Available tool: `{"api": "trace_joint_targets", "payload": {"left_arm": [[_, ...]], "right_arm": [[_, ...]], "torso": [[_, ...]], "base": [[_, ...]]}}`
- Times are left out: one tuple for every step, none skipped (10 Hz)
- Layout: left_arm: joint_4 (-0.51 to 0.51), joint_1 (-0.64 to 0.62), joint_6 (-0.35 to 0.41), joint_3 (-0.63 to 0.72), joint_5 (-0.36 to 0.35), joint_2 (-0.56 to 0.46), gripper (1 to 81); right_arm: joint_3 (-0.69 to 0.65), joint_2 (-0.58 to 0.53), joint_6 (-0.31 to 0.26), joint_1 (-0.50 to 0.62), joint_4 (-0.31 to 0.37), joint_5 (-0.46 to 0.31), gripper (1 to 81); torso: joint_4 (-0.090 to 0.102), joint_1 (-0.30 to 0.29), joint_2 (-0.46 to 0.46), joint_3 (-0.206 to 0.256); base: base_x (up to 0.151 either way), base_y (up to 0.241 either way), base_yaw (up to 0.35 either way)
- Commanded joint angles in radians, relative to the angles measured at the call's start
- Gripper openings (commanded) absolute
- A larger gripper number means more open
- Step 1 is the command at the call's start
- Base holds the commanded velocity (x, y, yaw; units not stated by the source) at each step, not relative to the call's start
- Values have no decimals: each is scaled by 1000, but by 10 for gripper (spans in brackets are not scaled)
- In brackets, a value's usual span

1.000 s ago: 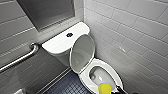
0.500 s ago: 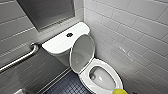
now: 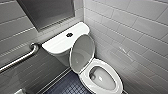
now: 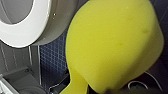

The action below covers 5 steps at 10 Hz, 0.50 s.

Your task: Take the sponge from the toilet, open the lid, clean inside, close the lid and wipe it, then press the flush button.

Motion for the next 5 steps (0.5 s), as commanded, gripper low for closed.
{"api": "trace_joint_targets", "payload": {"left_arm": [[-5,25,5,26,61,5,811],[-5,25,5,26,61,5,811],[-5,24,5,26,58,5,811],[-5,24,5,26,55,4,811],[-5,25,5,26,55,4,811]], "right_arm": [[177,-147,3,140,-41,-29,10],[211,-162,3,182,-43,-41,10],[237,-160,3,233,-43,-68,10],[269,-151,3,281,-63,-103,10],[291,-119,4,344,-71,-174,10]], "torso": [[0,0,0,0],[0,0,0,0],[0,0,0,0],[0,0,0,0],[0,0,0,0]], "base": [[0,0,0],[0,0,0],[0,0,0],[0,0,0],[0,0,0]]}}
